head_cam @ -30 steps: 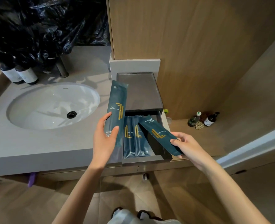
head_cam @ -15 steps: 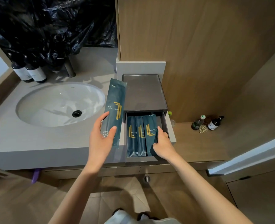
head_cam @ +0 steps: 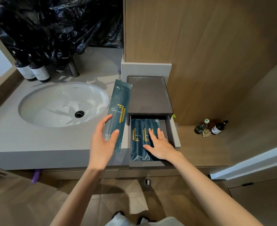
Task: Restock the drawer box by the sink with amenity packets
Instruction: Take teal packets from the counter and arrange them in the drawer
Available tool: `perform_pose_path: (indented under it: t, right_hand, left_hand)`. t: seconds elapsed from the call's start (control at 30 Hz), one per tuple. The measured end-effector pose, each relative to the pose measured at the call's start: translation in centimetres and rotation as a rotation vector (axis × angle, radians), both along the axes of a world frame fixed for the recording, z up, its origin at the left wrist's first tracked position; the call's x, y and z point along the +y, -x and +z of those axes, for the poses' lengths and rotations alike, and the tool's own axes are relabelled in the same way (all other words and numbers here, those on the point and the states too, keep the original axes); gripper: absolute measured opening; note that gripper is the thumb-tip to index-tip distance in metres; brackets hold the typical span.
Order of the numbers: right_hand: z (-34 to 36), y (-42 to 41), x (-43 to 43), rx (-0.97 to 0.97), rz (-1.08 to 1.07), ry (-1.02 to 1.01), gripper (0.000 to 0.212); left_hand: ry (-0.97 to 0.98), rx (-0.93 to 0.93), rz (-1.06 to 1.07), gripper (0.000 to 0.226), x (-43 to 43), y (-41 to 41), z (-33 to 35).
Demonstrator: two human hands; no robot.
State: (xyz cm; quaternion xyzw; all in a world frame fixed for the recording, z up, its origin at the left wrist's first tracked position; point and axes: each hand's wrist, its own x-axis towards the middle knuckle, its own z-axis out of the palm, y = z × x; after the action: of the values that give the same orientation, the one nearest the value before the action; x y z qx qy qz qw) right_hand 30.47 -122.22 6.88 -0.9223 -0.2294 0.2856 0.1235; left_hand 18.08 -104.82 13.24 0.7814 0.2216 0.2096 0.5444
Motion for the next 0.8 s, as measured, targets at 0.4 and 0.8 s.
perform_pose_path:
  t: [0.4,0.8]
  right_hand:
    - [-0.3,0.1,1.0,-0.006,0.027,-0.046,0.084]
    - [0.4,-0.4,-0.5,-0.019,0.06,-0.182,0.08]
  left_hand:
    - [0.016,0.005,0.005,0.048,0.1,-0.2,0.0]
    - [0.016,0.038,0.018,0.049,0.3,0.0,0.2]
